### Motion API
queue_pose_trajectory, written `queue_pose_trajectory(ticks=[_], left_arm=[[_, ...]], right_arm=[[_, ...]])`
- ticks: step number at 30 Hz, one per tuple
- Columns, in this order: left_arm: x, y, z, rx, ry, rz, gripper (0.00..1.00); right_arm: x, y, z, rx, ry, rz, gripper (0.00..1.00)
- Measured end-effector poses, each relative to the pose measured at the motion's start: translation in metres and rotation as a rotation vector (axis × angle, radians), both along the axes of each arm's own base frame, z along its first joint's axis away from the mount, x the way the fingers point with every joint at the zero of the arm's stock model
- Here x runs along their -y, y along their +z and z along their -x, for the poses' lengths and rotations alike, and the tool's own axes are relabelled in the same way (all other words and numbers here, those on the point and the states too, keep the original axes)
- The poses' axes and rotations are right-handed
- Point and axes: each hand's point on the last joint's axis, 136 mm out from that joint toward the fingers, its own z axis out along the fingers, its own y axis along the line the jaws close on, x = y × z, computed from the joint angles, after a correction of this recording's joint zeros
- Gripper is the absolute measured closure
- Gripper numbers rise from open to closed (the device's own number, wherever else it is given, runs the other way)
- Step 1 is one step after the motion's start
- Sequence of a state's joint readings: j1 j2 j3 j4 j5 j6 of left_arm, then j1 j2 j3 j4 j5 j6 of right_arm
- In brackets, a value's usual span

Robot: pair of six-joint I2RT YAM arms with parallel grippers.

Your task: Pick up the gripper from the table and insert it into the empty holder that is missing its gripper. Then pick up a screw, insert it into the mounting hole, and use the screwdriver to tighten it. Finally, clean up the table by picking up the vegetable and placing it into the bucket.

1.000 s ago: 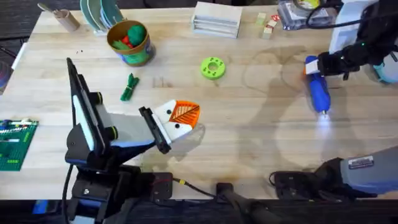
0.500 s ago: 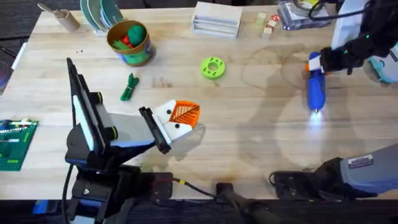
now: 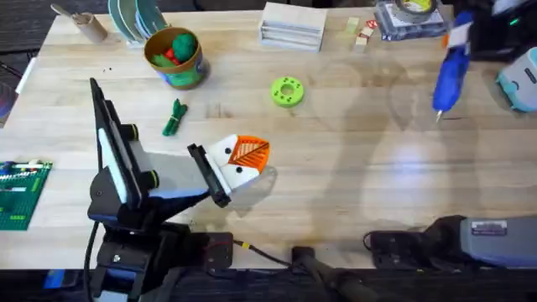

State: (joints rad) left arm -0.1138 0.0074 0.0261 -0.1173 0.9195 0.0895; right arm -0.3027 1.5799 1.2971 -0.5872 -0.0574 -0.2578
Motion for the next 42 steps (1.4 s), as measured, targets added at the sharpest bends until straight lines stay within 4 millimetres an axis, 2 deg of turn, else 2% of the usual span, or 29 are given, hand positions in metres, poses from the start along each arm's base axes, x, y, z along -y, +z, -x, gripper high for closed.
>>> queue_pose_trajectory(ticks=[7, 11, 13, 16, 18, 23, 29, 31, 37, 42], left_arm=[[0.0, 0.0, 0.0, 0.0, 0.0, 0.0, 0.997], [0.0, 0.0, 0.0, 0.0, 0.0, 0.0, 0.997], [0.0, 0.0, 0.0, 0.0, 0.0, 0.0, 0.997], [0.0, 0.0, 0.0, 0.0, 0.0, 0.0, 0.997], [0.0, 0.0, 0.0, 0.0, 0.0, 0.0, 0.997], [0.0, 0.0, 0.0, 0.0, 0.0, 0.0, 0.997], [0.0, 0.0, 0.0, 0.0, 0.0, 0.0, 0.997], [0.0, 0.0, 0.0, 0.0, 0.0, 0.0, 0.997], [0.0, 0.0, 0.0, 0.0, 0.0, 0.0, 0.997], [0.0, 0.0, 0.0, 0.0, 0.0, 0.0, 0.997]], right_arm=[[-0.008, 0.092, 0.021, 0.229, -0.006, 0.06, 0.972], [-0.017, 0.126, 0.038, 0.333, -0.004, 0.062, 0.972], [-0.025, 0.132, 0.045, 0.376, 0.005, 0.043, 0.972], [-0.045, 0.128, 0.051, 0.437, 0.04, 0.002, 0.972], [-0.065, 0.124, 0.049, 0.486, 0.085, -0.027, 0.972], [-0.13, 0.125, 0.044, 0.6, 0.242, -0.113, 0.972], [-0.208, 0.153, 0.042, 0.743, 0.444, -0.2, 0.972], [-0.228, 0.163, 0.041, 0.79, 0.497, -0.223, 0.972], [-0.276, 0.168, 0.044, 0.832, 0.616, -0.276, 0.972], [-0.295, 0.177, 0.048, 0.874, 0.671, -0.305, 0.972]])
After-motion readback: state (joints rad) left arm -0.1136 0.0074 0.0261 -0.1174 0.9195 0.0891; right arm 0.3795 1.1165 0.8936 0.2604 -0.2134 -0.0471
